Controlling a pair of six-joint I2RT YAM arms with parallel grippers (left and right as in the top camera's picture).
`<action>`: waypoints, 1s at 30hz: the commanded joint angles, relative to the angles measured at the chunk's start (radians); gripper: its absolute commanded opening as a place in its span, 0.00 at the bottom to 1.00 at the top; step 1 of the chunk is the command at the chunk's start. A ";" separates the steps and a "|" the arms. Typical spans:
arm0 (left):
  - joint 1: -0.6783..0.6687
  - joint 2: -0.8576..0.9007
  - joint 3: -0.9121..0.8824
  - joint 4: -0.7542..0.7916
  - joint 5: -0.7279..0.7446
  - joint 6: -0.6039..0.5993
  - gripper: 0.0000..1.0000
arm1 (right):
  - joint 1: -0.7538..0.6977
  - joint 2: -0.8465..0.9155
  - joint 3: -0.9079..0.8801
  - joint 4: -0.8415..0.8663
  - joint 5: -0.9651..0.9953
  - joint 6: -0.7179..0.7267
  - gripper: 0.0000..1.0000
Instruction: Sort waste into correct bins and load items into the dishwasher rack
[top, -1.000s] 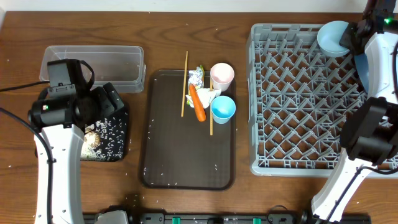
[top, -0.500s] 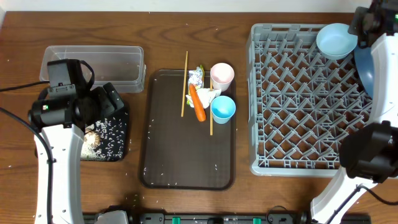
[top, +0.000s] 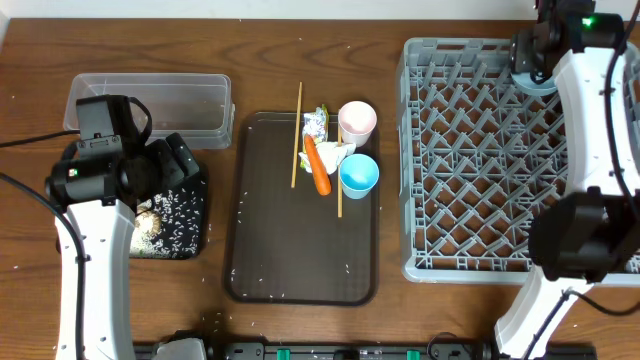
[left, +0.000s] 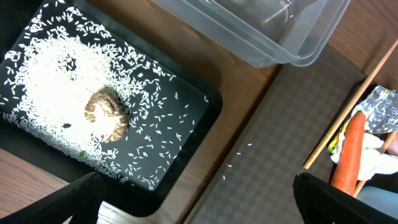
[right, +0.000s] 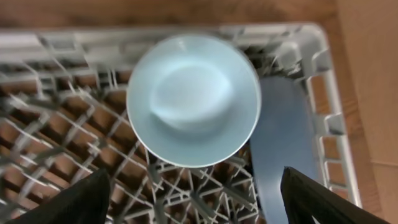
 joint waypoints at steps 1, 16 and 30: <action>0.004 -0.009 0.012 -0.002 -0.013 0.008 0.98 | -0.010 0.059 -0.001 -0.015 -0.015 -0.090 0.81; 0.004 -0.009 0.012 -0.002 -0.013 0.008 0.98 | -0.046 0.172 -0.001 0.045 -0.026 -0.251 0.56; 0.004 -0.009 0.012 -0.002 -0.013 0.008 0.98 | -0.079 0.206 -0.001 0.045 -0.072 -0.200 0.01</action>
